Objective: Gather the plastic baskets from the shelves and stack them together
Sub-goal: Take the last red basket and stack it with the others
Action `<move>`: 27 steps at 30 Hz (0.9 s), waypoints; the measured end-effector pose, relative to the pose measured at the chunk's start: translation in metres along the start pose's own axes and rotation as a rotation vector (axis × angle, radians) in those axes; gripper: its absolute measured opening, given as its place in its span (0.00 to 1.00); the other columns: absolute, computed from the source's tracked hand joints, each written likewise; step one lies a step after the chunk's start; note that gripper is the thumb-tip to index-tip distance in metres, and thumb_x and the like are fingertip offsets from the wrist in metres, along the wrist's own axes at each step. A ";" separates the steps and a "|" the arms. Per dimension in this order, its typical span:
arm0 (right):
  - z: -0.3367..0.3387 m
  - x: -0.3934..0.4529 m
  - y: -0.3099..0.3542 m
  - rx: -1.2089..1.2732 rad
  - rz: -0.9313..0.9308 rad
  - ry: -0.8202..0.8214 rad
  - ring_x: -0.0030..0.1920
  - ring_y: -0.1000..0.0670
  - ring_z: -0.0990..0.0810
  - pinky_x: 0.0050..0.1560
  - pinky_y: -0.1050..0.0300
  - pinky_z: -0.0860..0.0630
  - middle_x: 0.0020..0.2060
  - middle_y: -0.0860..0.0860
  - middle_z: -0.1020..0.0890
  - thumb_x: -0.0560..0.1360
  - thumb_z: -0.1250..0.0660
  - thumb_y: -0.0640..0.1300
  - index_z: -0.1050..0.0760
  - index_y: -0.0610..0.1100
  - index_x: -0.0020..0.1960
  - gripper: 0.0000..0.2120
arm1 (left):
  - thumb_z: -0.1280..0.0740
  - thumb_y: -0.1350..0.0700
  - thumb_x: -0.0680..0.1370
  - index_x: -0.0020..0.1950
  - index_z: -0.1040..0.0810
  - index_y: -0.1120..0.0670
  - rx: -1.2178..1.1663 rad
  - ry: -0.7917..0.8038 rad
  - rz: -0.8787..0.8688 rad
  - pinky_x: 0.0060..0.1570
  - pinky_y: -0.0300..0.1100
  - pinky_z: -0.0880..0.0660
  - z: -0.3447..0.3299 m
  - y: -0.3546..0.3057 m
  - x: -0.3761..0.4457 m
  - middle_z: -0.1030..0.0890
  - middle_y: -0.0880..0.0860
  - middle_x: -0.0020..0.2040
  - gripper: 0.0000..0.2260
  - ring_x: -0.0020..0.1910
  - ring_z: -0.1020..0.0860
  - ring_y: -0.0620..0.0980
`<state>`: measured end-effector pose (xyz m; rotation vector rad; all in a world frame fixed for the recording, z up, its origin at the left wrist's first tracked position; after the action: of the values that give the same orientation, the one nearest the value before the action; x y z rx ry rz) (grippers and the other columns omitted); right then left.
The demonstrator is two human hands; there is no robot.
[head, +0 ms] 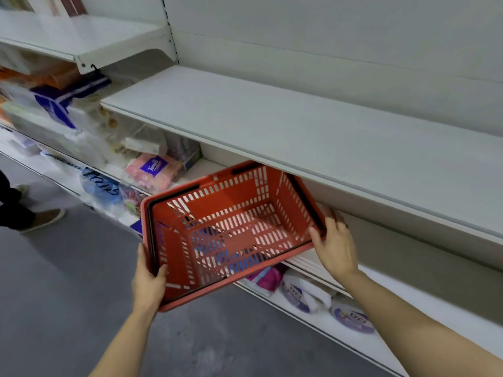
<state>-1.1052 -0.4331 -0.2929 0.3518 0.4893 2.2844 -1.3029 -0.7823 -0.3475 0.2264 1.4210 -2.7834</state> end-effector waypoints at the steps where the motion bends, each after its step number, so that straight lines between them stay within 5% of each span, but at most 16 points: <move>1: -0.003 0.005 -0.002 0.062 -0.051 0.071 0.54 0.35 0.23 0.48 0.50 0.28 0.57 0.37 0.22 0.79 0.37 0.50 0.28 0.37 0.63 0.20 | 0.31 0.65 0.76 0.81 0.44 0.48 0.003 0.007 -0.024 0.67 0.55 0.33 0.000 0.002 0.002 0.30 0.55 0.74 0.38 0.70 0.29 0.62; 6: -0.015 0.011 -0.006 0.512 -0.305 0.088 0.51 0.41 0.21 0.45 0.59 0.32 0.49 0.43 0.19 0.78 0.38 0.37 0.25 0.38 0.62 0.13 | 0.34 0.69 0.75 0.80 0.42 0.46 -0.021 -0.045 -0.022 0.67 0.54 0.32 -0.001 0.001 -0.005 0.25 0.57 0.70 0.38 0.68 0.27 0.61; 10: -0.009 -0.021 -0.019 0.633 -0.244 0.069 0.56 0.49 0.21 0.58 0.52 0.24 0.57 0.53 0.20 0.75 0.41 0.32 0.32 0.56 0.71 0.29 | 0.35 0.70 0.74 0.79 0.40 0.45 -0.036 -0.068 -0.031 0.65 0.50 0.31 0.011 -0.003 -0.034 0.23 0.56 0.69 0.37 0.67 0.25 0.58; 13: 0.010 -0.051 -0.032 0.677 -0.212 0.064 0.54 0.53 0.21 0.58 0.53 0.24 0.54 0.60 0.20 0.75 0.42 0.30 0.35 0.67 0.69 0.36 | 0.35 0.70 0.74 0.79 0.38 0.44 -0.032 -0.048 -0.043 0.63 0.47 0.31 0.022 -0.013 -0.064 0.21 0.54 0.66 0.37 0.65 0.24 0.56; 18: 0.051 -0.111 -0.067 0.727 -0.221 0.033 0.59 0.51 0.22 0.62 0.48 0.25 0.63 0.54 0.22 0.75 0.41 0.31 0.37 0.60 0.73 0.34 | 0.33 0.69 0.75 0.78 0.36 0.45 -0.050 -0.054 -0.088 0.60 0.46 0.28 0.036 -0.031 -0.136 0.19 0.53 0.62 0.36 0.60 0.21 0.54; 27: 0.171 -0.246 -0.126 0.773 -0.179 -0.071 0.64 0.52 0.25 0.64 0.56 0.31 0.65 0.53 0.24 0.73 0.40 0.30 0.34 0.54 0.73 0.33 | 0.34 0.71 0.73 0.78 0.35 0.47 -0.110 -0.063 -0.177 0.60 0.39 0.31 0.081 -0.062 -0.303 0.24 0.43 0.59 0.36 0.57 0.24 0.44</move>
<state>-0.7935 -0.4919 -0.2225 0.7250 1.3059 1.8225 -1.0178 -0.8285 -0.2104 0.0124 1.6489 -2.8053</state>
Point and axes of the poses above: each hand's wrist, its own x-axis towards the middle knuckle, its own z-axis out of the back of the hand, y = z × x, the point moved 1 cm from there along x, towards the middle knuckle
